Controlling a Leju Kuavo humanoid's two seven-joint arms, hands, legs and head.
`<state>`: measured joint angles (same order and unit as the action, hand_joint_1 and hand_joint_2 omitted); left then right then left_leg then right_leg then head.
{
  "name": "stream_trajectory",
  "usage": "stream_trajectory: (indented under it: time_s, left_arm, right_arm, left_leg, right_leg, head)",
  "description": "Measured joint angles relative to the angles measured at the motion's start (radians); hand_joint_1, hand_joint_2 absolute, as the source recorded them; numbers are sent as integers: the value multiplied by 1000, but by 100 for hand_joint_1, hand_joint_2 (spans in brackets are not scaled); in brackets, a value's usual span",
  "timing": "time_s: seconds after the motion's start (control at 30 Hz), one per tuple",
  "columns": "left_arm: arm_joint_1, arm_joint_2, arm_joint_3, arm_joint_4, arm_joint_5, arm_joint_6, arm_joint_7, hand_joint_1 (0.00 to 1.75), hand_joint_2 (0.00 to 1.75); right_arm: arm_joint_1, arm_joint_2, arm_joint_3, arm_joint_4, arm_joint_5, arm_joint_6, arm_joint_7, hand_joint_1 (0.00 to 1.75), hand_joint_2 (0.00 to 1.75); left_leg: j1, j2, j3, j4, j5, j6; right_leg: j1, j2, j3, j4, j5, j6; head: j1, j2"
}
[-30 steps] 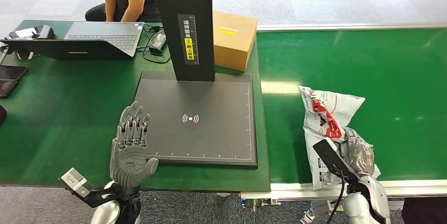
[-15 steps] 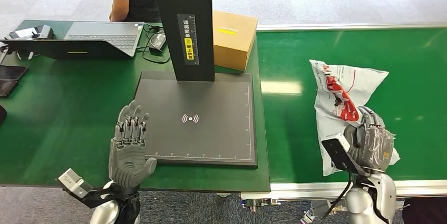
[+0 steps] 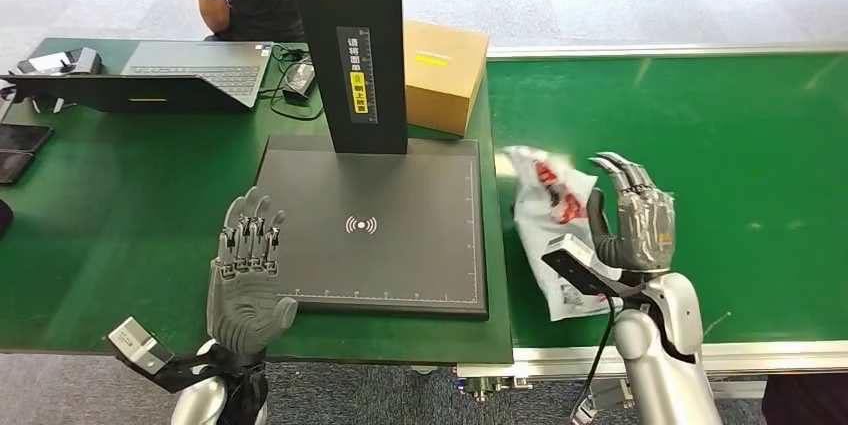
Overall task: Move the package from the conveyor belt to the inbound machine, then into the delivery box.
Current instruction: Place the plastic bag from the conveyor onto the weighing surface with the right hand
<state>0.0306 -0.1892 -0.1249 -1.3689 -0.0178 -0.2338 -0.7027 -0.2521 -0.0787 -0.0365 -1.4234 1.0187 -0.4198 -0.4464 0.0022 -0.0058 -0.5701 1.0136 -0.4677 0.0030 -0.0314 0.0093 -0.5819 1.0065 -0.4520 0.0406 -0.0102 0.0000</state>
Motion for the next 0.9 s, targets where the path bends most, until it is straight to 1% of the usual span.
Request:
stream_trajectory:
  time_s: [0.2,0.27,0.3,0.33,0.37,0.4,0.43,0.47,0.5,0.53,0.6,0.67,0.77,0.9]
  left_arm:
    - [-32,1,-12,9,3,-8,0,0,175]
    - [-37,3,-16,11,6,-6,0,0,175]
    - [-40,4,-17,12,8,-3,0,0,175]
    - [-41,4,-18,13,9,3,0,0,175]
    - [-42,5,-18,13,10,11,0,0,175]
    - [-42,5,-17,14,10,21,0,0,175]
    - [-40,5,-16,14,11,31,0,0,175]
    - [-37,6,-15,14,11,39,0,0,175]
    - [-33,6,-13,14,11,45,0,0,175]
    - [-28,6,-11,14,11,49,0,0,175]
    - [-18,7,-7,14,10,55,0,0,175]
    - [-10,7,-3,14,8,62,0,0,175]
    - [3,7,2,13,8,67,0,0,175]
    - [17,7,5,13,1,69,0,0,175]
  right_arm:
    - [-101,-39,194,79,82,-82,-20,175,175]
    - [-140,-45,251,104,84,-84,-18,175,175]
    - [-162,-47,277,117,72,-72,-13,170,175]
    - [-185,-47,304,133,49,-49,-1,131,175]
    - [-207,-48,330,149,19,-13,24,87,175]
    - [-229,-47,354,166,-15,31,61,44,175]
    - [-248,-46,375,184,-49,80,113,4,175]
    - [-261,-44,391,200,-78,119,169,0,175]
    - [-270,-42,402,218,-101,145,224,0,175]
    - [-274,-39,410,234,-118,156,269,0,175]
    - [-270,-37,416,260,-144,139,323,0,175]
    - [-249,-38,411,273,-177,92,345,0,175]
    - [-187,-39,380,270,-210,-8,366,0,175]
    - [-81,-39,315,226,-177,-154,407,0,175]
  left_leg:
    - [0,0,0,0,0,0]
    - [0,0,-1,0,0,0]
    - [0,0,-1,0,0,0]
    - [0,0,-1,0,0,1]
    - [0,0,0,0,0,1]
    - [0,0,0,0,1,1]
    - [0,0,0,0,1,1]
    - [0,0,-1,0,1,1]
    - [0,-1,-1,0,1,1]
    - [0,-1,-1,0,1,1]
    - [0,-1,-1,0,1,1]
    - [0,-1,-1,1,1,1]
    - [0,-1,-2,1,0,1]
    - [0,-1,-3,0,0,1]
  right_leg:
    - [0,0,0,0,0,1]
    - [0,0,0,0,1,1]
    - [0,0,0,0,1,1]
    - [0,0,0,0,1,1]
    - [0,0,0,0,1,1]
    - [0,0,0,0,1,1]
    - [0,0,0,0,1,1]
    - [0,-1,0,0,1,1]
    - [0,-1,0,0,1,1]
    - [0,-1,0,0,1,1]
    - [0,-1,-1,0,1,1]
    - [0,-1,-1,0,0,1]
    - [0,-1,-2,-1,0,1]
    - [0,-2,-3,-1,0,1]
  head:
    - [0,0]
    - [0,0]
    - [0,0]
    - [0,0]
    - [0,0]
    - [0,0]
    - [0,0]
    - [0,0]
    - [0,0]
    - [0,0]
    - [0,0]
    - [0,0]
    - [0,0]
    - [0,0]
